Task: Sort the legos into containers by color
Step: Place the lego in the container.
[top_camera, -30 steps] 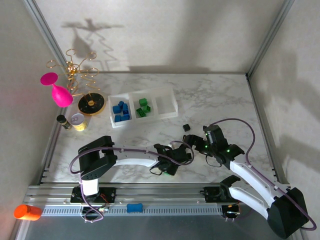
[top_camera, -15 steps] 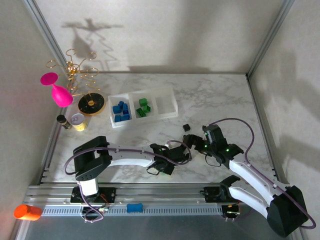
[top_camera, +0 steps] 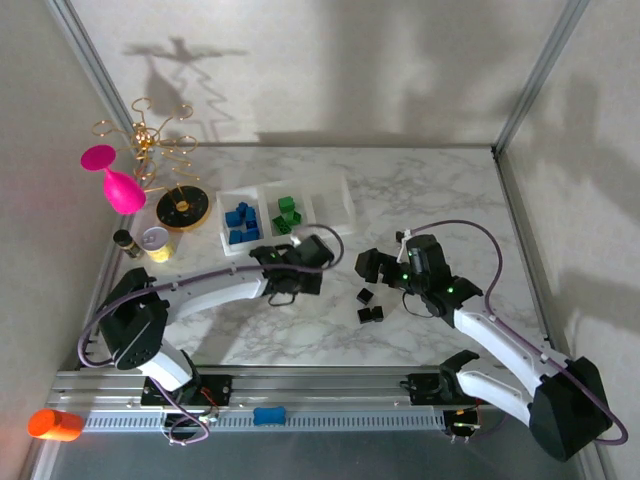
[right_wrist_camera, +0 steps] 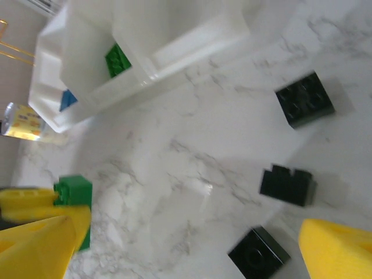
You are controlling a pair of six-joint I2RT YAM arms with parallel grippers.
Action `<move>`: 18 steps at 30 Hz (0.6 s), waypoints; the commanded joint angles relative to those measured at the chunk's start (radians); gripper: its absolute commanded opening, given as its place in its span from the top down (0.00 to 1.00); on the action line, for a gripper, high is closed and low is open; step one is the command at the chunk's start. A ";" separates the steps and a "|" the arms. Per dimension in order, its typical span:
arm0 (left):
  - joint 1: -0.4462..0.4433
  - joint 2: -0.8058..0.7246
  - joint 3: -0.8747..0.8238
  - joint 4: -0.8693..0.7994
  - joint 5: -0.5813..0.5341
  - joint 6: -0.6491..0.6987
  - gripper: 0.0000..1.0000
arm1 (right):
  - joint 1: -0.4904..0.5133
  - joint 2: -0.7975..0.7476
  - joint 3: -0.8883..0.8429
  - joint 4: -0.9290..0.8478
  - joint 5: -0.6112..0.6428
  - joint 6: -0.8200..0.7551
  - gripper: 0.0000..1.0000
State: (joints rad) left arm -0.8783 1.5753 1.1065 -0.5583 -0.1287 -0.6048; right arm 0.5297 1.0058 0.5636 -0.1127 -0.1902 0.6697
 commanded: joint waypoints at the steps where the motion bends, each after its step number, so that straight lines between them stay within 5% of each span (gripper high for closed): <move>1: 0.090 -0.008 0.092 0.031 -0.081 0.074 0.66 | -0.003 0.049 0.046 0.120 -0.044 -0.016 0.01; 10: 0.329 0.214 0.307 0.148 -0.031 0.134 0.67 | 0.006 0.131 0.080 0.188 -0.059 -0.008 0.01; 18: 0.399 0.461 0.506 0.117 -0.054 0.154 0.68 | 0.007 0.123 0.067 0.170 -0.022 -0.018 0.01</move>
State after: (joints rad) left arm -0.4911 1.9965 1.5547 -0.4232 -0.1764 -0.4747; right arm 0.5308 1.1362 0.6136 0.0418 -0.2314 0.6685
